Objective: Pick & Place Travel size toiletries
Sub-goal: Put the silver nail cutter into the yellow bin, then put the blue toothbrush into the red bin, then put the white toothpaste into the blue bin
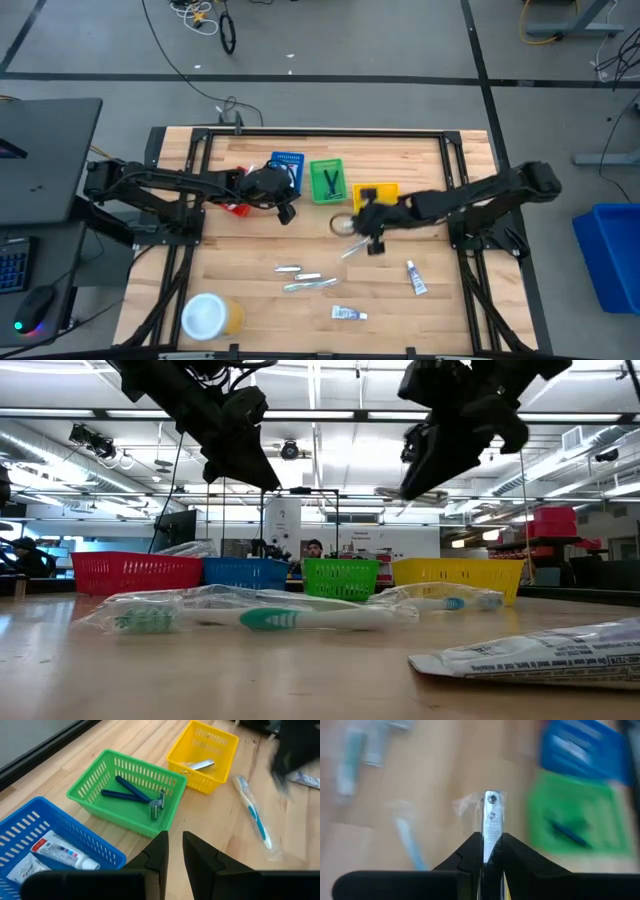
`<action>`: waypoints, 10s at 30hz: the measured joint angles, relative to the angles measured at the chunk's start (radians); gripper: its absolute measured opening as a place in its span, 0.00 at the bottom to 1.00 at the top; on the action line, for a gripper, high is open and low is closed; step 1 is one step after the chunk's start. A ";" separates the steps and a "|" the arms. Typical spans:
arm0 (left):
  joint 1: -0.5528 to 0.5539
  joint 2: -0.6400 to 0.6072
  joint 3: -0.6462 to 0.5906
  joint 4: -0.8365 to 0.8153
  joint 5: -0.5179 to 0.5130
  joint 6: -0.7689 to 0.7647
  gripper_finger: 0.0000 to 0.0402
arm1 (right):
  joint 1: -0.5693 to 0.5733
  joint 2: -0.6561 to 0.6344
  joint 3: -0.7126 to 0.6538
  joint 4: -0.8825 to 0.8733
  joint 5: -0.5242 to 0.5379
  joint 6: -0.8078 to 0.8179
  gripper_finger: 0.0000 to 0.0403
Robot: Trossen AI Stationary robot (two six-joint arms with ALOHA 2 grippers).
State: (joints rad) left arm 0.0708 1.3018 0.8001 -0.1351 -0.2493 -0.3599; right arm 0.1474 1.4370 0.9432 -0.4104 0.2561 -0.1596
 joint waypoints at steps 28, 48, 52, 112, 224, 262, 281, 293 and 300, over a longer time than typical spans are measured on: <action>0.000 0.000 0.000 0.032 0.000 0.001 0.15 | -0.358 -0.064 -0.340 0.157 -0.113 0.064 0.28; 0.000 0.000 0.000 0.038 0.000 0.001 0.15 | -0.188 -0.054 -0.212 0.304 -0.387 0.041 0.54; 0.000 0.000 0.000 0.040 0.000 0.001 0.15 | -0.099 0.007 -0.213 0.306 -0.390 0.002 0.51; -0.021 0.002 0.000 0.413 0.209 0.277 0.25 | -0.174 -0.258 -0.387 1.114 -0.181 0.189 0.07; 0.204 -0.129 0.019 -0.858 -0.176 -0.273 0.09 | -0.221 -0.148 -0.260 0.856 -0.178 0.230 0.31; 0.161 -0.129 0.034 -0.540 -0.109 -0.071 0.19 | -0.222 -0.147 -0.260 0.855 -0.179 0.222 0.32; -0.120 -0.062 0.037 -0.117 0.142 0.037 0.17 | -0.215 -0.147 -0.260 0.840 -0.180 0.230 0.32; -0.199 0.147 0.036 -0.005 0.139 0.159 0.35 | -0.147 -0.147 -0.261 0.716 -0.180 0.258 0.44; -0.205 0.161 0.036 0.017 0.135 0.190 0.40 | -0.069 -0.147 -0.261 0.595 -0.180 0.250 0.54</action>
State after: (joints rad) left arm -0.1338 1.4631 0.8364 -0.1182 -0.1139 -0.1702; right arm 0.0782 1.2900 0.6823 0.1848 0.0760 0.0899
